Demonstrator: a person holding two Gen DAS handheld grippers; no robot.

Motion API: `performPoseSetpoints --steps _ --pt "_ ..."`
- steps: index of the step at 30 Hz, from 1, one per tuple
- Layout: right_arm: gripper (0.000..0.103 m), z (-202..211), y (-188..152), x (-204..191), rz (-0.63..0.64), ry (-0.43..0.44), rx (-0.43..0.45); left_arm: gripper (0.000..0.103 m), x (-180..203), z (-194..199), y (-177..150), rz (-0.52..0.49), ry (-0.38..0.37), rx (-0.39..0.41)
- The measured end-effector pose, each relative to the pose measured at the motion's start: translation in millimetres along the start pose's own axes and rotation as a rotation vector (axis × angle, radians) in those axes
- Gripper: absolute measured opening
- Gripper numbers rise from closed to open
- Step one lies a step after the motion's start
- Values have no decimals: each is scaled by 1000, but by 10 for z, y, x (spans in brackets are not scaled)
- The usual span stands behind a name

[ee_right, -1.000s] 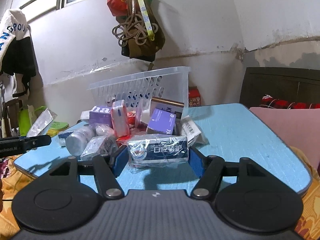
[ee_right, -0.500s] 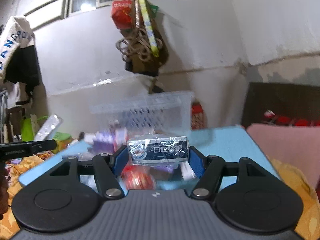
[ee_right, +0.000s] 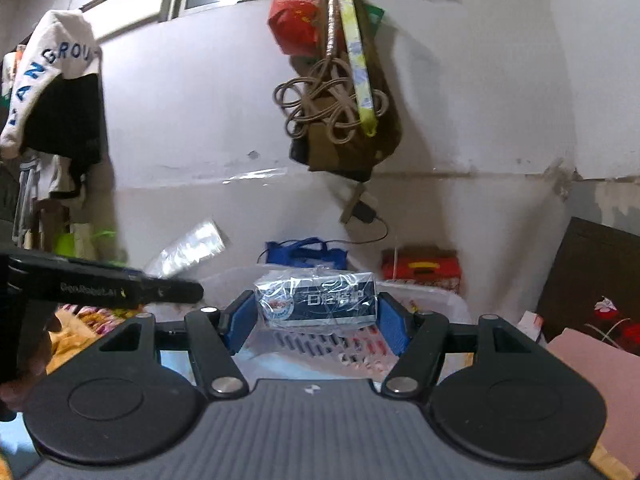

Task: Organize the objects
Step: 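Lift both held packets into the white basket and release them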

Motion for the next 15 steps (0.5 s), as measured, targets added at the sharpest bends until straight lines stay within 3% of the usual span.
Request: performPoseSetpoints --steps 2,3,5,7,9,11,15 --pt "83 -79 -34 18 -1 34 -6 73 16 -113 33 -22 32 -3" --pt "90 -96 -46 28 -8 33 -20 74 7 -131 43 -24 22 -11" --pt "91 3 -72 35 -2 25 -2 74 -4 -47 24 -30 1 -8" --pt "103 235 -116 106 -61 11 6 76 19 230 -88 -43 0 14" --pt "103 572 -278 155 -156 -63 -2 83 77 499 -311 -60 42 2" --pt "103 915 -580 124 -194 -143 -32 84 133 771 -633 -51 86 -2" --pt "103 1362 -1255 -137 -100 -216 -71 84 148 1100 -1246 59 49 -4"
Point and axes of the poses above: each gripper's, at about its wrist camera, not at the fingertips, and z roughly against the way its jaws point, x to its right, y to its top, the point moved 1 cm from there along -z, roughly the way its jaws point, and after that the axes turned 5 degrees about -y, right-handed, at the moved point
